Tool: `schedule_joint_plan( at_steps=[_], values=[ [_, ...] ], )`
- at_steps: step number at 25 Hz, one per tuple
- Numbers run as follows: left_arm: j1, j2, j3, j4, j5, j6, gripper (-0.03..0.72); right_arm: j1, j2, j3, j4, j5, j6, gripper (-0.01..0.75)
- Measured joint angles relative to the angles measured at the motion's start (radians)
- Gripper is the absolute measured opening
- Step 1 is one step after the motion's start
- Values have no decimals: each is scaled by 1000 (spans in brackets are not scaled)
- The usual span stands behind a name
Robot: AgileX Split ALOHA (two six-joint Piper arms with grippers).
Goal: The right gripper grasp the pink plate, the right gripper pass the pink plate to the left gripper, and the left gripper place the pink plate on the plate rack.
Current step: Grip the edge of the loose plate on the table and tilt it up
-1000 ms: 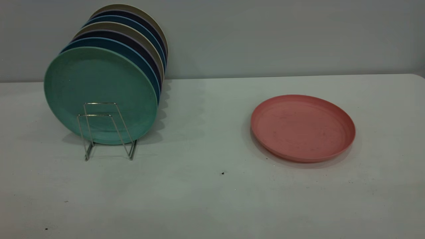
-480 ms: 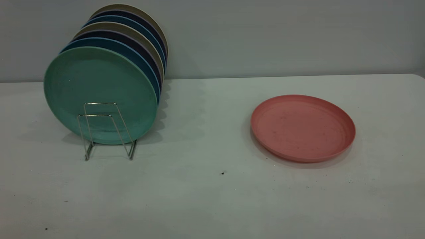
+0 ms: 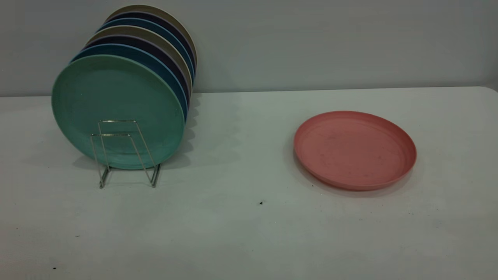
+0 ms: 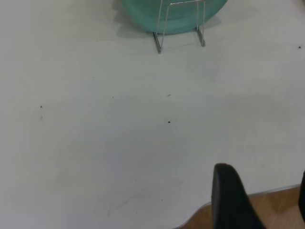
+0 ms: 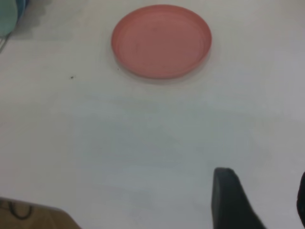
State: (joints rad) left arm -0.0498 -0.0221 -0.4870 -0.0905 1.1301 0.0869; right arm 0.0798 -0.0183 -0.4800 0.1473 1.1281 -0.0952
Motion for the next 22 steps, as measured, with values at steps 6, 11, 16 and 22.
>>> schedule_joint_plan(
  at_steps=[6,11,16,22],
  values=[
    [0,4,-4,3,-8,-35,378,0,10,0,2,-1,0,357],
    [0,168,-88,37,-130,-60,427,0,191,-23,34,-116,1,394],
    [0,500,-222,43,-277,-13,526,0,471,-110,49,-245,-9,483],
    [0,866,-378,42,-361,38,544,0,786,-221,121,-364,-109,508]
  ],
)
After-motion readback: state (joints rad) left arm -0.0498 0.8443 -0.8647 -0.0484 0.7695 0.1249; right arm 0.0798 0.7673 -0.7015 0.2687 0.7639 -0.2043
